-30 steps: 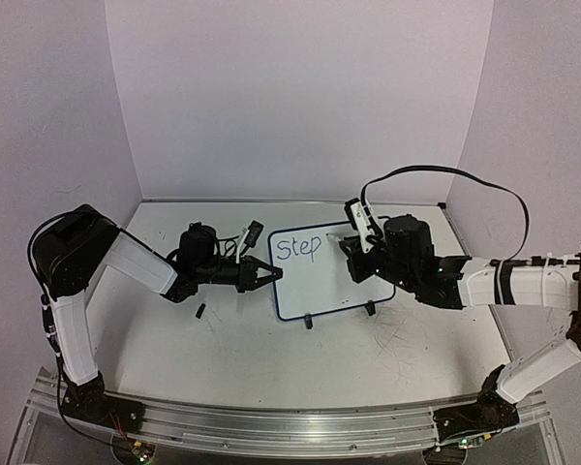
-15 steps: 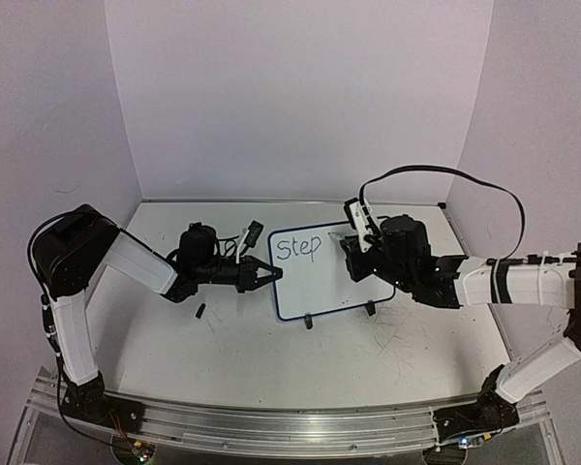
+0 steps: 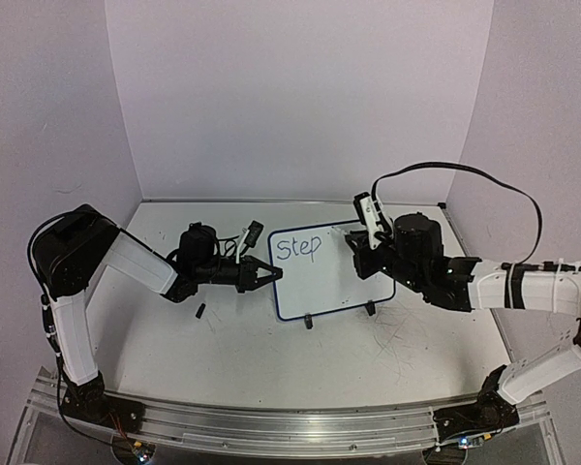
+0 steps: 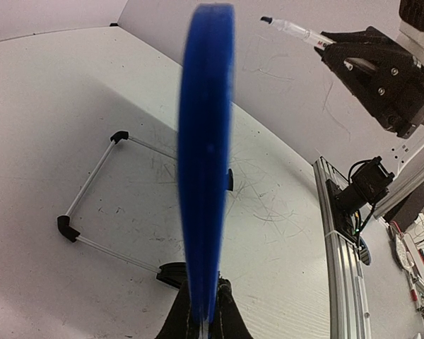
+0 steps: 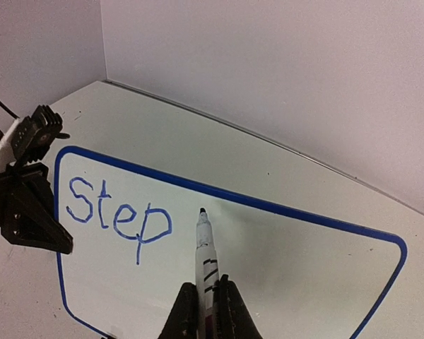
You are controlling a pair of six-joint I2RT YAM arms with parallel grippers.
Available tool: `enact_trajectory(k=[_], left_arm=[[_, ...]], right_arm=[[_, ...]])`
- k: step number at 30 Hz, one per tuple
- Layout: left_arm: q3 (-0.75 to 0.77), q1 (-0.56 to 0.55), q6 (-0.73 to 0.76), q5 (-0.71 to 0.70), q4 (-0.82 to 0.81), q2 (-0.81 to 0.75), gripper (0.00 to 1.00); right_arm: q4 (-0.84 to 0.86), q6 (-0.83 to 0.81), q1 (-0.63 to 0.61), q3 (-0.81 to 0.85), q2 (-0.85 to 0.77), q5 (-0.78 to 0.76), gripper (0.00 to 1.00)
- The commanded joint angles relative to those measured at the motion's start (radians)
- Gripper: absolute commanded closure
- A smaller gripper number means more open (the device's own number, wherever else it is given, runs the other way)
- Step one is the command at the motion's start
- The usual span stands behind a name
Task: Write a sentence on the whiteboard
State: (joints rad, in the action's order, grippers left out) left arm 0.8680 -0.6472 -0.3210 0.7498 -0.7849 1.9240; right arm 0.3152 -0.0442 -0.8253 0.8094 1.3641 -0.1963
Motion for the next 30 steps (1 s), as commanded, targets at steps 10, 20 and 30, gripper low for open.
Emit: enact_trajectory(k=[10,20,30], left_arm=[[-0.002,0.011,0.034,-0.054,0.09,-0.01,1.0],[0.004,0.011,0.036,-0.05,0.093,-0.006,1.0],[0.008,0.011,0.037,-0.047,0.096,0.001,1.0]], right_arm=[[-0.007,0.028,0.001,0.036,0.054,0.015,1.0],[-0.008,0.027,0.001,0.046,0.062,-0.014,1.0],[-0.005,0.024,0.002,0.06,0.08,-0.029,1.0]])
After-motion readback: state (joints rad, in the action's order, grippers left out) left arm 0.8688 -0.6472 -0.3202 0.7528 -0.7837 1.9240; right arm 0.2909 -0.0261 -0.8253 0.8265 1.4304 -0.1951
